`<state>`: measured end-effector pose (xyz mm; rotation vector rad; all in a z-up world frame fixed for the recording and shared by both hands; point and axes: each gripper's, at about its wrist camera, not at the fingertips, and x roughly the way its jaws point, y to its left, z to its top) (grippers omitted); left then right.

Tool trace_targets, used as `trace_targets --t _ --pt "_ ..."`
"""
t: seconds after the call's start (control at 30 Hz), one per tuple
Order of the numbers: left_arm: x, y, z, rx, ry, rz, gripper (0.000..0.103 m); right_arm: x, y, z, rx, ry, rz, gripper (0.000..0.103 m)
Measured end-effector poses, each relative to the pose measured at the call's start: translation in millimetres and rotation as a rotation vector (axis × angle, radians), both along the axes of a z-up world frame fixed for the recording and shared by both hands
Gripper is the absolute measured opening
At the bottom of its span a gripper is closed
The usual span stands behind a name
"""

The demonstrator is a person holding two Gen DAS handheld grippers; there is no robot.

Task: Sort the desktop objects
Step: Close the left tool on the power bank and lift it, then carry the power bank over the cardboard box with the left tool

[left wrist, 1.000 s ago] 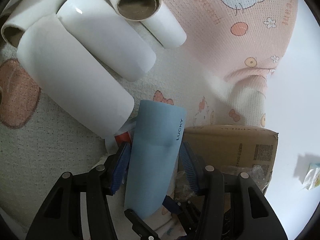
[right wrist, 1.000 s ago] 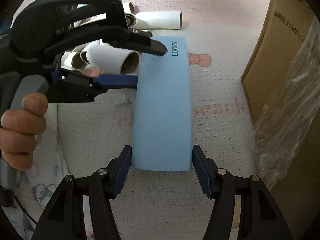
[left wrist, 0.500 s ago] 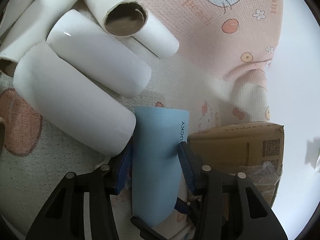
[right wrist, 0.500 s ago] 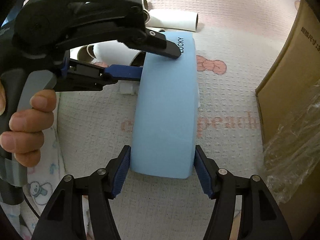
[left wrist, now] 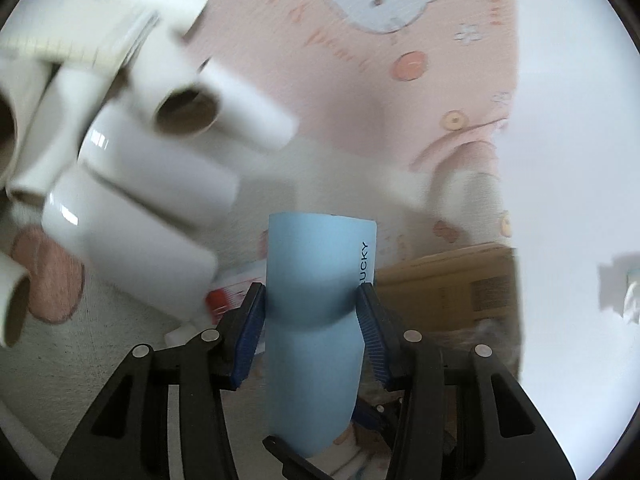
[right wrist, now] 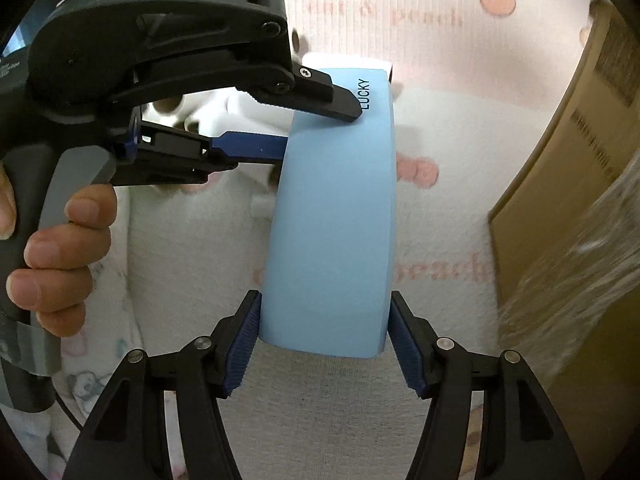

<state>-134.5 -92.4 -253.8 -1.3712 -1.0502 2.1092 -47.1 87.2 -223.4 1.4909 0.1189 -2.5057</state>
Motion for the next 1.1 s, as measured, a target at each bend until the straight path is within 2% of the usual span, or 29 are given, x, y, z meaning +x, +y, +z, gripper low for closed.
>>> trace_targets --t 0.3,0.47,0.53,0.57,0.73,0.8,1.1 --pt "11.0 2.3 84.5 -0.002 0.193 0.007 0.05 8.3 1.0 64.8 0.054 0.159 0.001 0.06" --pt "21.3 2.9 118.0 0.006 0.272 0.01 0.05 17.0 -6.3 97.7 0.078 0.239 0.007 0.06" --pt "25.3 5.3 131.4 -0.002 0.303 0.01 0.05 33.5 -12.3 107.2 0.085 0.261 0.015 0.061" --pt "27.7 5.9 135.9 -0.005 0.314 0.01 0.05 25.9 -26.1 104.8 0.09 0.274 0.02 0.061" --pt "40.0 16.5 155.2 -0.036 0.367 0.005 0.05 29.9 -22.4 112.7 0.104 0.31 0.039 0.062" --pt "43.1 22.4 158.1 -0.04 0.378 0.002 0.05 30.6 -28.1 106.6 0.107 0.323 0.04 0.062" --pt "35.7 68.5 175.7 0.014 0.396 -0.059 0.05 57.1 14.3 140.7 0.121 0.376 0.001 0.062"
